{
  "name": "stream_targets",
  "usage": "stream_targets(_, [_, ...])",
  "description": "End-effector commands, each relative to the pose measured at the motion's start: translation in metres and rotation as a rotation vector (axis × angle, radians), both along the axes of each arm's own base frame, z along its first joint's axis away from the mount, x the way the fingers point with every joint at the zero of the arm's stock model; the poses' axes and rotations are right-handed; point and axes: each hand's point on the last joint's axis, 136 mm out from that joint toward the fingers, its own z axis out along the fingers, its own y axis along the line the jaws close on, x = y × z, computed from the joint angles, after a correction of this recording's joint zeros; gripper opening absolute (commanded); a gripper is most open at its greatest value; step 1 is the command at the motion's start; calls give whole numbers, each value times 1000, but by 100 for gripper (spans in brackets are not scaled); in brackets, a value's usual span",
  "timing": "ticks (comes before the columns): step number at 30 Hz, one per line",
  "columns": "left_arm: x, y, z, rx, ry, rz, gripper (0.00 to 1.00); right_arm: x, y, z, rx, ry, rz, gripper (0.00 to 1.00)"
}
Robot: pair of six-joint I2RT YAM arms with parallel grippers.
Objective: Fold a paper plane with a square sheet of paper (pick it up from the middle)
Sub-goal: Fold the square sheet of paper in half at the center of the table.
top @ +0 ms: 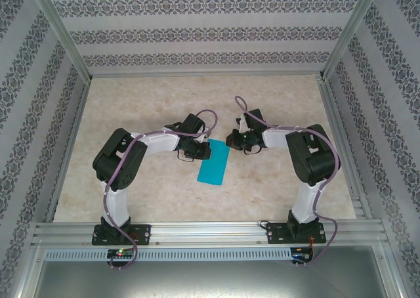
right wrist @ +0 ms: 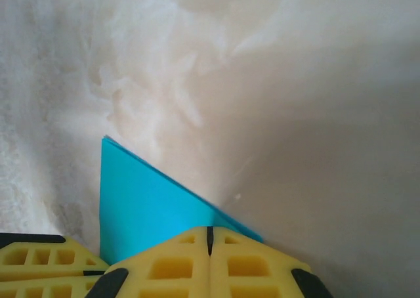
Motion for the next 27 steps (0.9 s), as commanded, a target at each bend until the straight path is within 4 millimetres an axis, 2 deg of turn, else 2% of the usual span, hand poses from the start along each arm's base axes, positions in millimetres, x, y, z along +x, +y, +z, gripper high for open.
stream_targets(1, [-42, 52, -46, 207, 193, 25, 13, 5, -25, -13, -55, 5, -64, 5])
stream_targets(6, [-42, 49, -44, 194, 200, 23, 13, 2, -20, 13, -10, -30, -53, 8])
stream_targets(12, [-42, 48, -42, 182, 197, 28, 13, -22, -28, 30, -10, -37, -60, 14])
stream_targets(14, [-41, 47, -41, 177, 195, 27, 13, -32, -25, 34, 17, -28, -56, 17])
stream_targets(19, [-41, 45, -36, 164, 190, 24, 14, -60, -17, 34, 11, 23, -43, 29])
stream_targets(27, [-42, 43, -35, 152, 193, 23, 14, -75, 7, 22, 9, 67, -5, 32])
